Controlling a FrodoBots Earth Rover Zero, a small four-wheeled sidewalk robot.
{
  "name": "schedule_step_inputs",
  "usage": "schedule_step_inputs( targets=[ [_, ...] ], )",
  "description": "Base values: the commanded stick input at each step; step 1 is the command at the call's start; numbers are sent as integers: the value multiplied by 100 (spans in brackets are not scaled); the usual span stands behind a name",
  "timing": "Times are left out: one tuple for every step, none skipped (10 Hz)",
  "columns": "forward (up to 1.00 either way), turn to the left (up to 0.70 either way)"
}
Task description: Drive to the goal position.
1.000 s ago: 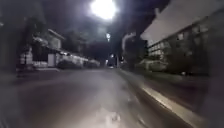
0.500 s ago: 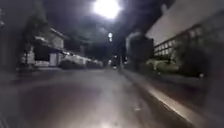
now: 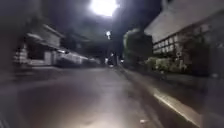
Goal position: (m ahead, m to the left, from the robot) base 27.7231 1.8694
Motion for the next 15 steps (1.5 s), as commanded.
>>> schedule_step_inputs(
  targets=[
    [70,-5],
    [70,0],
    [70,0],
    [70,0],
    [70,0],
    [70,0],
    [70,0],
    [70,0],
    [70,0],
    [70,0],
    [70,0],
    [70,0],
    [70,0],
    [70,0],
    [70,0]
  ],
)
